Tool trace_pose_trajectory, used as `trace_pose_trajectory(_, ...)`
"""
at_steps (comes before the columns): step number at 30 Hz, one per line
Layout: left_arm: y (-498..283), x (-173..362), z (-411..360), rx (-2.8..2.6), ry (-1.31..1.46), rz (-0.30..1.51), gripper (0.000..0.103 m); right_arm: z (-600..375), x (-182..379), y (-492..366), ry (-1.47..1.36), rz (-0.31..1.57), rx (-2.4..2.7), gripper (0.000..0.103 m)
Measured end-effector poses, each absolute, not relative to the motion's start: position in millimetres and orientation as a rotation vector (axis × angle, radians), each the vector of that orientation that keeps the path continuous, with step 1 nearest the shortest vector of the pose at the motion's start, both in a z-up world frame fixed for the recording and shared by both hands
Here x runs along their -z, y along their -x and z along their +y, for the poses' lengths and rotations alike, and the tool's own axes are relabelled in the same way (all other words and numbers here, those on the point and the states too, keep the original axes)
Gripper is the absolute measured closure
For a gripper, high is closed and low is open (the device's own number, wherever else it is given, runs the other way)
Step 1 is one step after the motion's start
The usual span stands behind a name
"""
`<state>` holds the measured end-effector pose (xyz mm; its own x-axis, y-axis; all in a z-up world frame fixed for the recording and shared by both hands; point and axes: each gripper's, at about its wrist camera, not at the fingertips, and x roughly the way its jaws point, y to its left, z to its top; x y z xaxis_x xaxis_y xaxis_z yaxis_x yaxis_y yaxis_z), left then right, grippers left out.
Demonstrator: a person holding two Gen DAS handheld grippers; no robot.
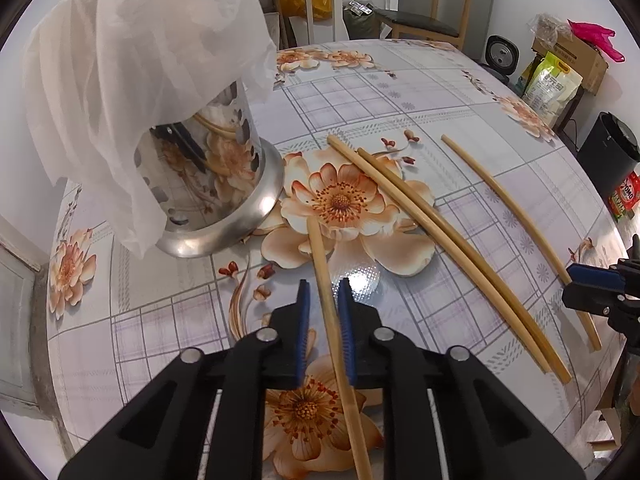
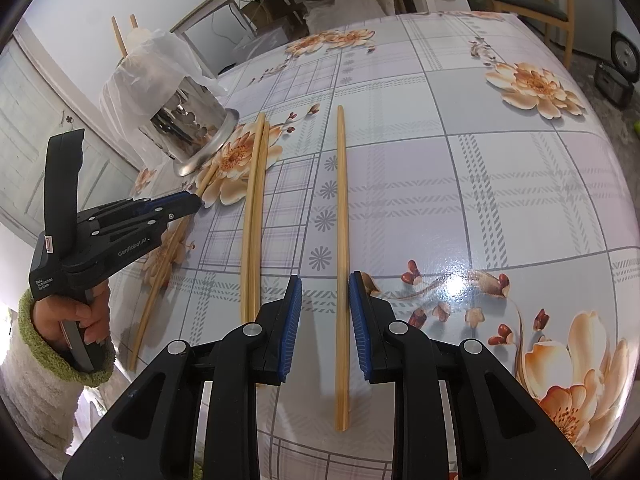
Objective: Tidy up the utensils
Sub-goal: 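Close the right tool on a bamboo chopstick, then drop the chopstick into the holder with the left tool while the right tool raises its chopstick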
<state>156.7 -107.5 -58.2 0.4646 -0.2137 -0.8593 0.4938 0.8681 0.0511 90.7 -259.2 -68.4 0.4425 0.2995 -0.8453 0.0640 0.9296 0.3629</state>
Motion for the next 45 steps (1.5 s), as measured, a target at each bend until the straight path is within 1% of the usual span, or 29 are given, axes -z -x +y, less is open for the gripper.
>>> trace_pose_trajectory(5,-157.3,58.6,-110.2,0.437,-0.314,0.993,0.096,-258.3,68.1,-91.5,-0.360,1.112,-0.146,0.079)
trace_pose_trajectory(17,-157.4,58.4,-104.0,0.440,-0.274,0.987,0.097,-260.5,63.5,-97.9,-0.325,1.119,-0.134,0.078)
trace_pose_trajectory(24,-157.7,57.9,-100.0,0.443,-0.242,0.990,0.097,-258.8,47.8,-128.8,-0.221,1.085,-0.130,0.078)
trace_pose_trajectory(29,-158.1,57.2,-97.9,0.448,-0.233,0.992,0.097,-253.1,52.4,-161.7,-0.140,1.089,-0.104,0.078)
trace_pose_trajectory(35,-158.3,57.1,-97.0,0.455,-0.226,0.996,0.097,-246.0,66.0,-193.9,-0.069,1.121,-0.091,0.086)
trace_pose_trajectory(37,-158.4,57.0,-96.9,0.457,-0.225,0.996,0.097,-241.2,70.5,-201.1,-0.044,1.136,-0.096,0.091)
trace_pose_trajectory(40,-159.0,57.1,-96.1,0.460,-0.217,0.999,0.097,-234.5,73.3,-207.2,0.017,1.131,-0.086,0.097)
trace_pose_trajectory(45,-158.3,57.7,-95.4,0.462,-0.204,0.993,0.097,-237.5,72.9,-207.3,-0.004,1.130,-0.079,0.099)
